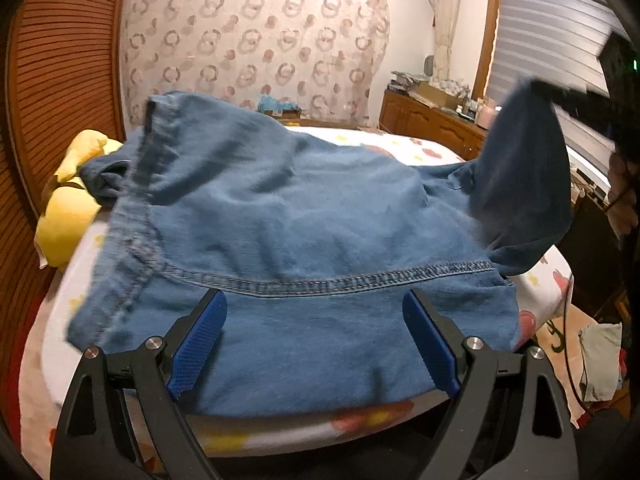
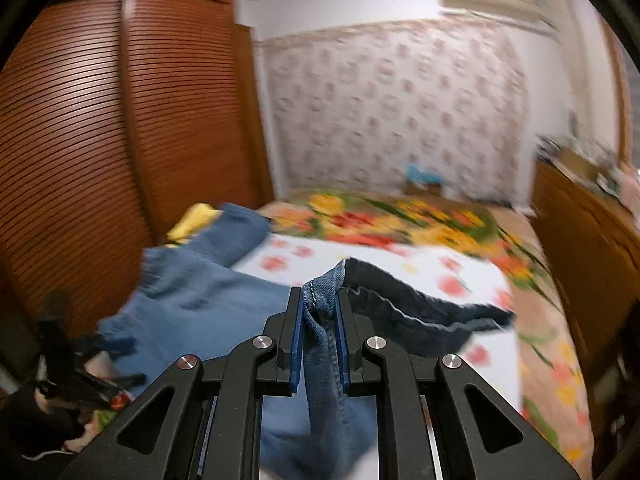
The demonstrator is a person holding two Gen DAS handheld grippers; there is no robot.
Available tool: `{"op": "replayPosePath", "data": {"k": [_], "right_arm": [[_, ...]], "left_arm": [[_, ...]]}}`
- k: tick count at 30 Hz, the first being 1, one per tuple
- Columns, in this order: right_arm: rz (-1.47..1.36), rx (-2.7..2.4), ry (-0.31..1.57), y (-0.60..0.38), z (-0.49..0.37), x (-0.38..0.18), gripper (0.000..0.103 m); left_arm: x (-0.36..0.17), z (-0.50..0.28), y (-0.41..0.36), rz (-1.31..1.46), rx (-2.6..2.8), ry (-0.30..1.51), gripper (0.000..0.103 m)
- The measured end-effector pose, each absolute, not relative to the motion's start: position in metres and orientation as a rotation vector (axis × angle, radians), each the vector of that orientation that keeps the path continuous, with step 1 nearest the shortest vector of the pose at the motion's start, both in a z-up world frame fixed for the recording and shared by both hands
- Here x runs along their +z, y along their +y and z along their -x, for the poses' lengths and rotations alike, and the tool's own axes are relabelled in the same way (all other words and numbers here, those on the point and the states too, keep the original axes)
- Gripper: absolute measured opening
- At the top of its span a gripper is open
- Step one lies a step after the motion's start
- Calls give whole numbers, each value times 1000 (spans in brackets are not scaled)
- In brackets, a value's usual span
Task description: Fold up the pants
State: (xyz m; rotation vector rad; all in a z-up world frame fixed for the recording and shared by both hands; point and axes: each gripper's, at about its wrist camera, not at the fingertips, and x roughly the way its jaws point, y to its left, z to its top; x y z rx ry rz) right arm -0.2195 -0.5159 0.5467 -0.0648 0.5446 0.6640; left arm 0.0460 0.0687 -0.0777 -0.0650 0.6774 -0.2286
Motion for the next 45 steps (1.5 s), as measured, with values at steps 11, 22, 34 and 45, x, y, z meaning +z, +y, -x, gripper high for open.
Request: {"op": "replayPosePath", "data": {"k": [11, 22, 34, 45], "right_arm": [[156, 985, 579, -392, 229, 556, 24], [197, 834, 669, -389, 220, 543, 42], [231, 765, 859, -350, 209, 502, 43], [171, 791, 950, -323, 205, 503, 34]], "left_arm": [[-76, -38, 105, 106, -170, 667, 90], [-76, -40, 98, 111, -202, 657, 90], [-71, -52, 77, 53, -259, 657, 57], [-86, -60, 69, 23, -269, 691, 17]]}}
